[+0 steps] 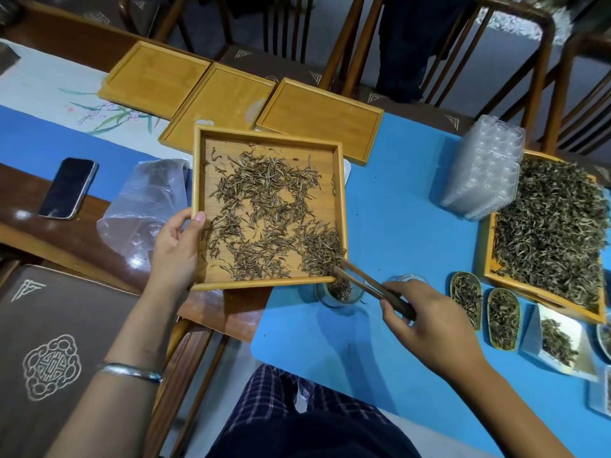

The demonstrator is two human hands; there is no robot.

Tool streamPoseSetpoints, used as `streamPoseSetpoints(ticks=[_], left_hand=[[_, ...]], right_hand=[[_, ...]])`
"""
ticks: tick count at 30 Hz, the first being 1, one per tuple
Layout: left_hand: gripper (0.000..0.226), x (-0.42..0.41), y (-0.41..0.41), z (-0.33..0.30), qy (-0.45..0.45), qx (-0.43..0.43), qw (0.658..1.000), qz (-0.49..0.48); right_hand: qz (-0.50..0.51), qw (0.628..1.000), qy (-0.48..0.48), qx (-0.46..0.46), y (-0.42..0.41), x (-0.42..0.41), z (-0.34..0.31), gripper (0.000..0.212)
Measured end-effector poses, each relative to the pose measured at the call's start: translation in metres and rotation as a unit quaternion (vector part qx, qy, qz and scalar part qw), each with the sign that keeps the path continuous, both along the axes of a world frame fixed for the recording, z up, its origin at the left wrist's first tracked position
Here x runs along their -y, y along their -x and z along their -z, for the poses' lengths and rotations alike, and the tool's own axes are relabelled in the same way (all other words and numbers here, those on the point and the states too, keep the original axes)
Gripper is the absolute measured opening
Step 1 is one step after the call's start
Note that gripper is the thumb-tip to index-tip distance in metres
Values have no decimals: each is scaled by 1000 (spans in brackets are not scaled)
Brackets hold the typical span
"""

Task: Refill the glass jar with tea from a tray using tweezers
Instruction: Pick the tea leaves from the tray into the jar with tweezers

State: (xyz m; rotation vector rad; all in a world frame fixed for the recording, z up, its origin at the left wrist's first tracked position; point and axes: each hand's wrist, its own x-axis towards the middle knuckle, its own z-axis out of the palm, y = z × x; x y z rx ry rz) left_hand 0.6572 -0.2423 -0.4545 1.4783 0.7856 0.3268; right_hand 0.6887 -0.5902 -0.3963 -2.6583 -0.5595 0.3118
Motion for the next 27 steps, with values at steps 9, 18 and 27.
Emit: streamPoseSetpoints(ticks=[9,18,27], left_hand=[[38,-1,1,2,9,10,1000,-1],[39,1,1,-2,10,16,1000,8],[28,2,2,-4,13,14,1000,10]], right_hand=[[-33,999,14,-13,-8,-21,8,20],[-2,1000,10,-26,1,1,5,19],[-41,999,-7,8,-10,-30,6,23]])
